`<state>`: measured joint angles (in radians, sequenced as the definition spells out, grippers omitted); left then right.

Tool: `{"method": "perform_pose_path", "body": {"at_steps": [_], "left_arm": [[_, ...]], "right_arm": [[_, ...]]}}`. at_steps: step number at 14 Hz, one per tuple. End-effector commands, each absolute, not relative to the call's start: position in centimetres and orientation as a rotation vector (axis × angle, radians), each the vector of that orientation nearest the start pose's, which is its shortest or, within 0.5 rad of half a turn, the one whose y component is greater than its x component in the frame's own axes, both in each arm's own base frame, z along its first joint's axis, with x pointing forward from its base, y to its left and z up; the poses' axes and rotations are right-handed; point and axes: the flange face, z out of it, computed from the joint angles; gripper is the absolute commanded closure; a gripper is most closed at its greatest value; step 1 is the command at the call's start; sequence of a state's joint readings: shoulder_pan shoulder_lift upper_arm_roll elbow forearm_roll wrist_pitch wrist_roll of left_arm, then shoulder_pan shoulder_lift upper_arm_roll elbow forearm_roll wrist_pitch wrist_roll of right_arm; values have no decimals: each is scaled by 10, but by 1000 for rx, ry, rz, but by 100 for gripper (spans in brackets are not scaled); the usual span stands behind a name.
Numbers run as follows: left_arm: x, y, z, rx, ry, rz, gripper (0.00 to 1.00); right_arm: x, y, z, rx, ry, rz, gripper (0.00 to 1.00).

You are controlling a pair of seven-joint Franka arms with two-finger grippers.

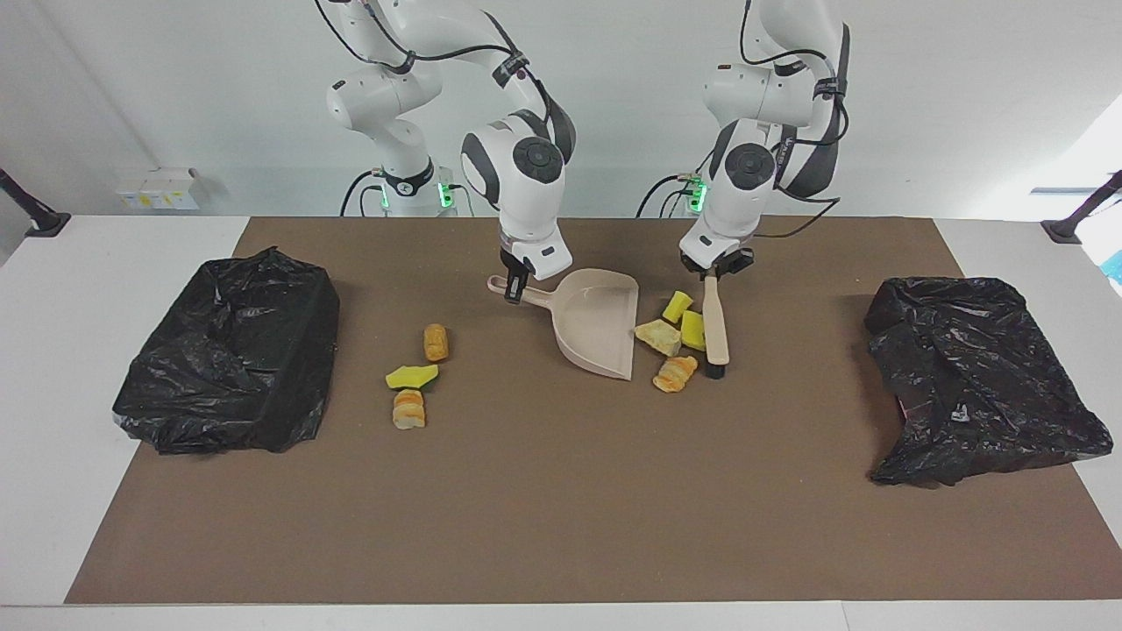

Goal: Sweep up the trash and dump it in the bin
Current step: 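Sweep the sponge and bread pieces into the dustpan with the left gripper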

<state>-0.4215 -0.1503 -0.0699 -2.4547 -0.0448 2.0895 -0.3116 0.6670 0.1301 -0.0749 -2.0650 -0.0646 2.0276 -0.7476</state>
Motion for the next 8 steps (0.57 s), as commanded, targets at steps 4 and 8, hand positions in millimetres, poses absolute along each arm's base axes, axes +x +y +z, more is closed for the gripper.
{"method": "perform_pose_path", "body": {"at_steps": [4,8], "left_arm": [[335,-295,349,-3179,401,265,100],[327,-321,364,-3186,517,245,100]], "right_arm": [[459,309,354,-2489,-2016,251,100],[459,309,354,-2490,-2014,253,100]]}}
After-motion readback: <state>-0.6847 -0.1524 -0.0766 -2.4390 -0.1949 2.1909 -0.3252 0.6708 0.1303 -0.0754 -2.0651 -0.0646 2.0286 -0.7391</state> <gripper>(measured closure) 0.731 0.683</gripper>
